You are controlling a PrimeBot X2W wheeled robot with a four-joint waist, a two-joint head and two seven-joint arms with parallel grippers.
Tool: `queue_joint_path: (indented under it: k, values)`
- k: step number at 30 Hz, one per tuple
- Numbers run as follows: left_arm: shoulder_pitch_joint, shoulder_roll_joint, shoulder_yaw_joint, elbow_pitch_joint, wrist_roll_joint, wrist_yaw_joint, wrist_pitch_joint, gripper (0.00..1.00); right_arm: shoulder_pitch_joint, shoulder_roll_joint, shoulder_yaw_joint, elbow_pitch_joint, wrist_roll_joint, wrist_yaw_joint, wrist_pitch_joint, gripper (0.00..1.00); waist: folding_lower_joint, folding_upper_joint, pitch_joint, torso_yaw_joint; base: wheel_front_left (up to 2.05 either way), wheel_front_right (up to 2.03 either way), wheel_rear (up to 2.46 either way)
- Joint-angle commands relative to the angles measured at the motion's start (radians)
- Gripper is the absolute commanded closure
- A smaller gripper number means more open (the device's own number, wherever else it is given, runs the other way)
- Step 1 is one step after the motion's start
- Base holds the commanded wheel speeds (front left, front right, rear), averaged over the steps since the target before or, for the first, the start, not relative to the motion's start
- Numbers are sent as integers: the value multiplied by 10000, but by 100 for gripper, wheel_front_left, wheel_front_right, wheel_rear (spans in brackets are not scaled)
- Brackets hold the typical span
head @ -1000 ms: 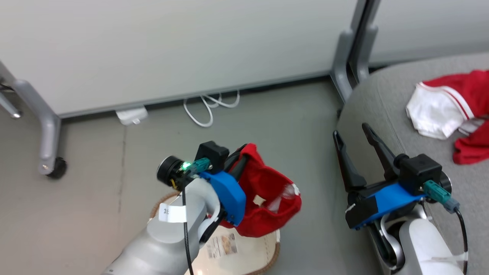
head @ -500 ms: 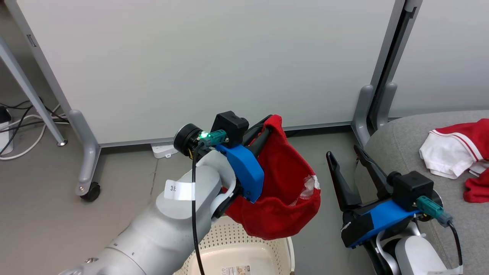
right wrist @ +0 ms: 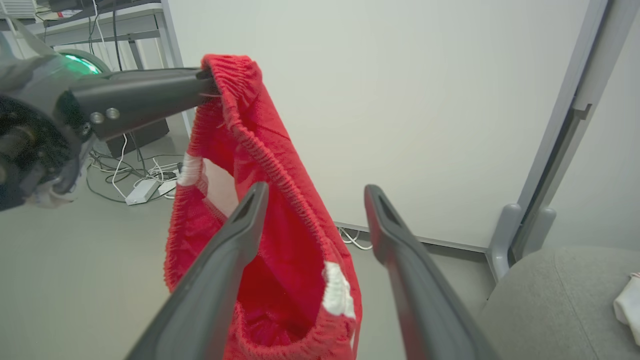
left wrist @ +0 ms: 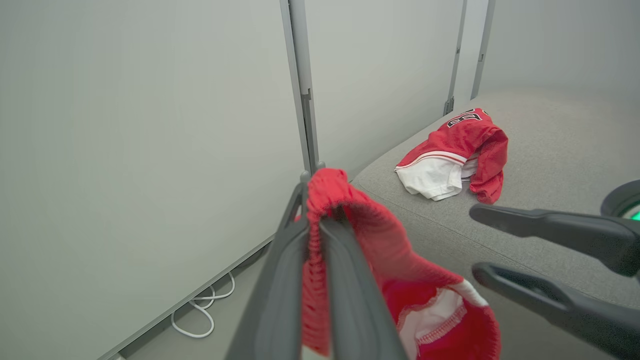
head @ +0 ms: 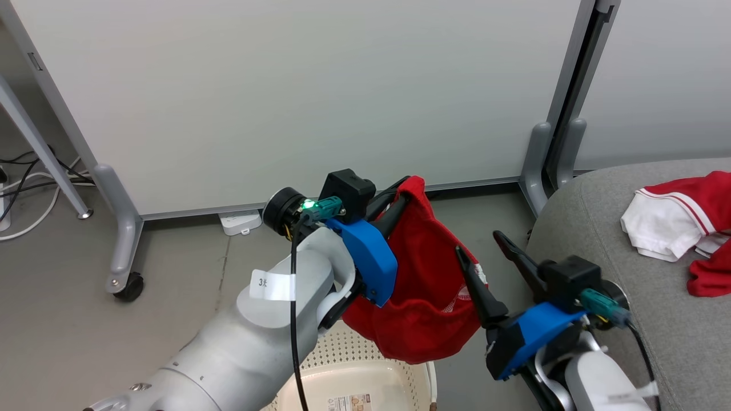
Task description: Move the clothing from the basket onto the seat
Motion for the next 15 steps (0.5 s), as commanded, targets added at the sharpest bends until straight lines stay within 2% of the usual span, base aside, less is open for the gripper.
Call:
queue_joint_path:
  k: [1,7,15]
  values:
    - [-196,-5,-74,-36,-51,-5,-57,100,-405,-158,286,276,44,3,120,0,0,-1,45,-6,0,0,0]
    - [-288,-13,-204,-121,-113,-5,-78,100,-1556,-515,1333,1649,259,3,235,0,0,-1,156,0,0,0,0]
    - [-420,-22,-382,-342,-202,-5,-86,100,-3244,-556,2930,3866,1071,3,-38,0,0,-1,232,23,0,0,0]
